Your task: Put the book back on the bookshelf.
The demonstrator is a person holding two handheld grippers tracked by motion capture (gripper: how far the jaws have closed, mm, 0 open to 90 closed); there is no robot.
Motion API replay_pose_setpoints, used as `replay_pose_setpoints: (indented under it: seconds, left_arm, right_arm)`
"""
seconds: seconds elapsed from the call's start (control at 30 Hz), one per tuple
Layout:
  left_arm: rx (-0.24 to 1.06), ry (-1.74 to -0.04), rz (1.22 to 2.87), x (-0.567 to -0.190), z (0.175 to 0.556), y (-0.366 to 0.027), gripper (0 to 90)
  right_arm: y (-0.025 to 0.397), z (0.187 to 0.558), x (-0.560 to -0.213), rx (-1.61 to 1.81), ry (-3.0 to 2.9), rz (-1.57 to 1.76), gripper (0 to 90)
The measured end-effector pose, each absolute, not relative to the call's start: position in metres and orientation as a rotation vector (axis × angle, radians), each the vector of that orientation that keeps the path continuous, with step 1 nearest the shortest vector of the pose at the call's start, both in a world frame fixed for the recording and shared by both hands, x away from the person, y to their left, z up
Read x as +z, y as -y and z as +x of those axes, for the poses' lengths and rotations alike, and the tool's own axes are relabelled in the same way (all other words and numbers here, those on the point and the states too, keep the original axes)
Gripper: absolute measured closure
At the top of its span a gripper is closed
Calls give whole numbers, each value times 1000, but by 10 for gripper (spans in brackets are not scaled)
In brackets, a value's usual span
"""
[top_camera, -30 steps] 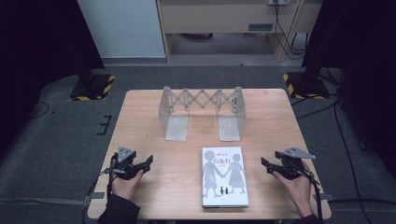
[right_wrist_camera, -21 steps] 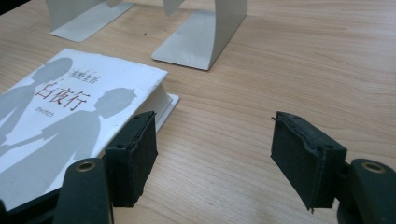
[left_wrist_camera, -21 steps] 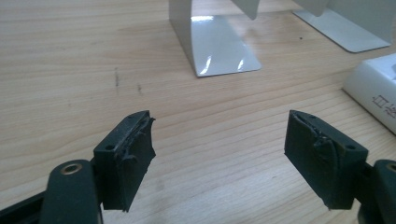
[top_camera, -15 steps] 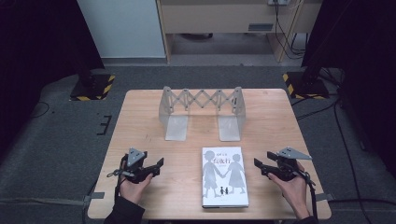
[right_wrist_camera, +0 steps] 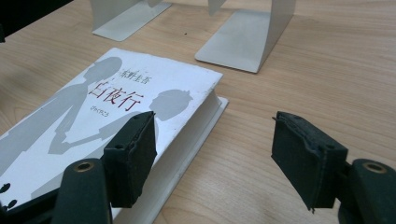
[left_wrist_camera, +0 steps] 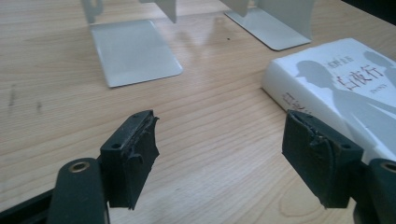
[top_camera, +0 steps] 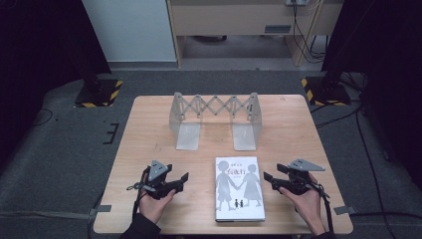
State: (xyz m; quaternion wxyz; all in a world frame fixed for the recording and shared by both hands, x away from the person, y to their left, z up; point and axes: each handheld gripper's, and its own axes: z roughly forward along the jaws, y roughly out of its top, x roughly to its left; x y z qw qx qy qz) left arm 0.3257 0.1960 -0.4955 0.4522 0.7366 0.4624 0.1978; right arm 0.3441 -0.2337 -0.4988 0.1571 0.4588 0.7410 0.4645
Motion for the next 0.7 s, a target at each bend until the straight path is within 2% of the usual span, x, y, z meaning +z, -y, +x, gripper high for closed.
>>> replay_pose_setpoints:
  seconds: [0.3,0.7]
  left_arm:
    - [443,-1077,1852,-497,321,-171,289]
    - [387,-1033,1924,-501,318,-142,256]
  right_arm:
    - [223,343,-504,1328,-2163,1299,300]
    - [211,340,-511,1332,-2209,1283,297]
